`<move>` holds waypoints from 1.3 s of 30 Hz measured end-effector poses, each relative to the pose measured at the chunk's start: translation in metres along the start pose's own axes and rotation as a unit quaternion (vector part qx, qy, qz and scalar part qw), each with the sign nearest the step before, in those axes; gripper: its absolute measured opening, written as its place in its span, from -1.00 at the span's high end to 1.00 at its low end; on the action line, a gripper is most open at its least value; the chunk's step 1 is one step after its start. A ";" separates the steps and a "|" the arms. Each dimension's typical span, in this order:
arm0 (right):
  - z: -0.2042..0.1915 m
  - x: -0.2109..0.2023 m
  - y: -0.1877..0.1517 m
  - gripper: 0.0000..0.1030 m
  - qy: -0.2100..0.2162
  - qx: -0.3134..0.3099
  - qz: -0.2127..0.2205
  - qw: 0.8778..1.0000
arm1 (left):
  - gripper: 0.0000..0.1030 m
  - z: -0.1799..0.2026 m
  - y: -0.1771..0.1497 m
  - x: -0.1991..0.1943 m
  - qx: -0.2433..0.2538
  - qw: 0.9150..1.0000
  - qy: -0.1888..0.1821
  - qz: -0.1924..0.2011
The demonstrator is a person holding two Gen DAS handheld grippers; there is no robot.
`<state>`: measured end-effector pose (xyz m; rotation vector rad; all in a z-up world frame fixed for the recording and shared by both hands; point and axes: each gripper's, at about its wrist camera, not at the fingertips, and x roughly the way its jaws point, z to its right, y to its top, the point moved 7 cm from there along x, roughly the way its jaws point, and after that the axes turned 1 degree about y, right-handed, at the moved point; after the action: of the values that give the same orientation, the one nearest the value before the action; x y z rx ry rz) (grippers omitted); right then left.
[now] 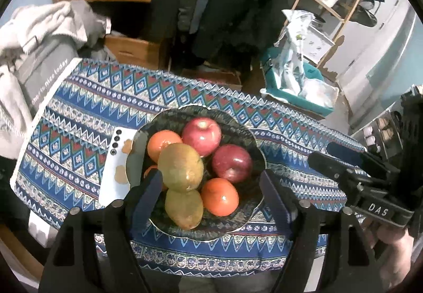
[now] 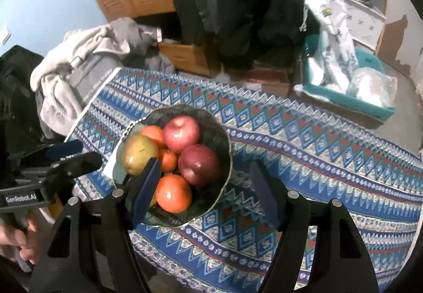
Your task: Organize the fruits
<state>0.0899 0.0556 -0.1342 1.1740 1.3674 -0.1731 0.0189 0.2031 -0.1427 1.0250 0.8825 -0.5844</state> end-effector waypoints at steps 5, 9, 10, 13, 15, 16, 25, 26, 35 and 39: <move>0.002 -0.024 0.004 -0.40 -0.009 -0.004 0.023 1.000 | -0.58 0.014 0.003 -0.012 0.017 1.000 -0.001 0.015; 0.006 -0.044 0.007 -0.46 -0.021 -0.010 0.043 0.999 | -0.66 0.026 0.004 -0.022 0.030 0.999 0.001 0.024; 0.007 -0.049 0.008 -0.47 -0.027 -0.014 0.050 0.998 | -0.70 0.029 0.005 -0.025 0.034 0.999 0.003 0.029; 0.010 -0.059 0.008 -0.50 -0.041 -0.024 0.060 0.997 | -0.71 0.035 0.006 -0.033 0.044 0.998 0.014 0.040; 0.011 -0.064 0.007 -0.52 -0.044 -0.026 0.065 0.997 | -0.71 0.038 0.007 -0.037 0.048 0.998 0.017 0.044; 0.012 -0.066 0.006 -0.52 -0.044 -0.026 0.069 0.996 | -0.71 0.040 0.007 -0.039 0.050 0.997 0.018 0.047; 0.023 -0.097 0.003 -0.61 -0.051 -0.017 0.099 0.994 | -0.95 0.059 0.011 -0.066 0.066 0.993 0.028 0.091; 0.026 -0.102 0.002 -0.61 -0.053 -0.015 0.103 0.993 | -0.97 0.061 0.012 -0.070 0.069 0.992 0.032 0.099; 0.045 -0.122 -0.007 -0.61 -0.069 0.002 0.117 0.991 | -0.98 0.089 0.012 -0.089 0.122 0.980 0.061 0.142; 0.053 -0.129 -0.008 -0.61 -0.076 0.009 0.122 0.989 | -0.98 0.096 0.010 -0.092 0.131 0.978 0.066 0.146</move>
<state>0.0823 -0.0524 -0.0464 1.3057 1.0802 -0.0974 0.0106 0.1225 -0.0370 1.4187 0.7629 -0.3929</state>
